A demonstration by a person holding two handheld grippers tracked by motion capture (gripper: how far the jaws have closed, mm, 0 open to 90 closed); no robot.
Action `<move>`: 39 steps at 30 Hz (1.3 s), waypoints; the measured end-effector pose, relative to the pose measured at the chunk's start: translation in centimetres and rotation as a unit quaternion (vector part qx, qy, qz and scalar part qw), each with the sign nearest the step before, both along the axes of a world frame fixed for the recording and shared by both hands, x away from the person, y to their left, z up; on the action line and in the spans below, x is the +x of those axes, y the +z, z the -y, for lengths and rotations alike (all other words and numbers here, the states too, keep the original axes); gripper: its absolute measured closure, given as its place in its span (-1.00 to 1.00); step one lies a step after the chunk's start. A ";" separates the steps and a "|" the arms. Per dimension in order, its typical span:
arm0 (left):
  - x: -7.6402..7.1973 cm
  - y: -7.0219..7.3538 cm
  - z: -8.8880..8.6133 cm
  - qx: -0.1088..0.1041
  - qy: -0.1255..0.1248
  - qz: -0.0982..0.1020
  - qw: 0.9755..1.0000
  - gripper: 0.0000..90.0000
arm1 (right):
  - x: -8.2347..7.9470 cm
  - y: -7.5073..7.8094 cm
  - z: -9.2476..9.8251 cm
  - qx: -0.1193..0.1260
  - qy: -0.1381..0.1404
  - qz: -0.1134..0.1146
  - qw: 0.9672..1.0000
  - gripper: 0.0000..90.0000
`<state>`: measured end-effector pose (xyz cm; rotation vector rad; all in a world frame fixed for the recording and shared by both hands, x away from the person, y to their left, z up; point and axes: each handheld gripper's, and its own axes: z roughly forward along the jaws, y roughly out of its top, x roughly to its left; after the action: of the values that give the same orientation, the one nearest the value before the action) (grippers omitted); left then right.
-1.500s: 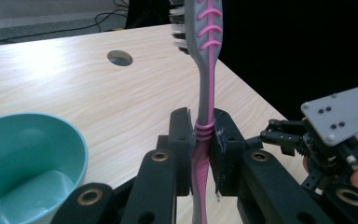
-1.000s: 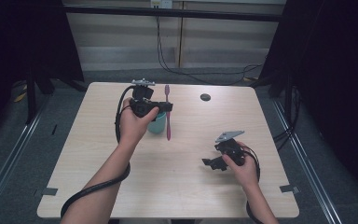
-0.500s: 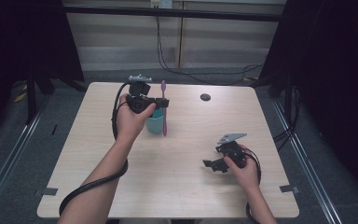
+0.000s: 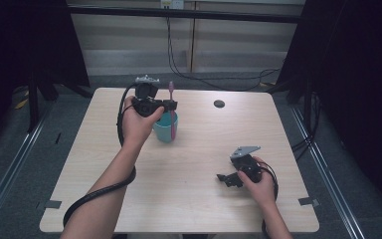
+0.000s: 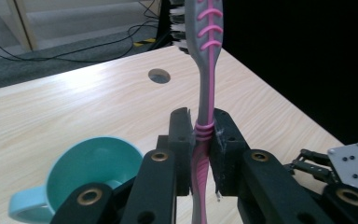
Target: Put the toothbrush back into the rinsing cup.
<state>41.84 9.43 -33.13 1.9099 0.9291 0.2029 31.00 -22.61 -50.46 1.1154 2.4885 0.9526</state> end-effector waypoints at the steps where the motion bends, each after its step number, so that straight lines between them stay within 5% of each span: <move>1: 0.0 0.0 0.0 0.000 0.000 0.000 1.000 0.79 | 0.0 0.0 0.0 0.000 0.000 0.000 1.000 -0.72; 18: 1.1 1.2 -0.2 -0.009 0.007 0.026 1.000 0.79 | -0.5 -0.8 0.5 0.027 -0.001 0.033 0.999 -0.78; 39: 2.9 1.2 -0.8 0.001 0.045 0.053 0.998 0.79 | -0.5 -0.8 0.5 0.027 -0.002 0.035 0.999 -0.78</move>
<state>44.78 10.24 -31.97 1.8421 0.9440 0.3557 30.46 -23.09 -51.27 1.0842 2.4184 1.0454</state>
